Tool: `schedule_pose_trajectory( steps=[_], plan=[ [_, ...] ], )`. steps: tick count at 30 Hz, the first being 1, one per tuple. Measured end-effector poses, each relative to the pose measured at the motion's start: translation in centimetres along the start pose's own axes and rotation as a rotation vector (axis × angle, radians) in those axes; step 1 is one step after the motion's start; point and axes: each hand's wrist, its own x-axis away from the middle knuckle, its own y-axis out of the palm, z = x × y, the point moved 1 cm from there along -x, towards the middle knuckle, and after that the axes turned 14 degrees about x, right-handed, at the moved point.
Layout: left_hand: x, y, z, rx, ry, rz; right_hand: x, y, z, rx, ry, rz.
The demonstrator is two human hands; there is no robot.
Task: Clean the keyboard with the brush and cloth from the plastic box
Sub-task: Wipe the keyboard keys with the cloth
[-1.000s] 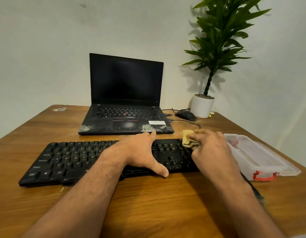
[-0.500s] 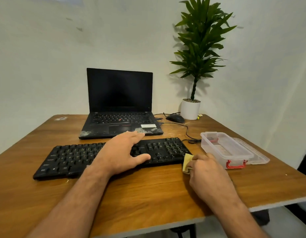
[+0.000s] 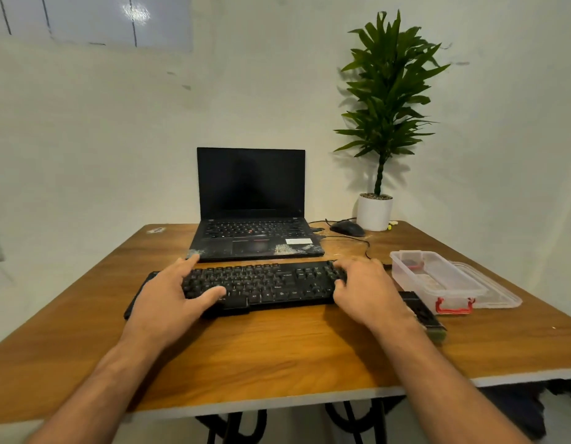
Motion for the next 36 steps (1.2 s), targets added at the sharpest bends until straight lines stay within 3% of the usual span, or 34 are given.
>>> schedule_pose_trajectory(
  steps=[7, 12, 18, 30, 36],
  plan=[
    [-2.5, -1.9, -3.6, -0.203, -0.198, -0.014, -4.5, 1.8, -1.1, 0.058, 0.117, -0.129],
    [-3.9, -2.3, -5.0, -0.131, -0.414, -0.108, -6.4, 2.4, -0.6, -0.077, 0.238, -0.21],
    [-4.3, -1.8, -6.4, -0.104, -0.348, -0.13, -7.5, 2.7, -0.1, -0.166, 0.334, -0.236],
    [-7.5, -1.6, -7.7, 0.223, -0.258, -0.026, -10.1, 3.8, -0.5, -0.394, 0.312, -0.021],
    [-9.5, -1.1, -8.9, 0.261, -0.281, 0.059, -11.3, 5.5, -1.3, -0.436, 0.302, 0.035]
  ],
)
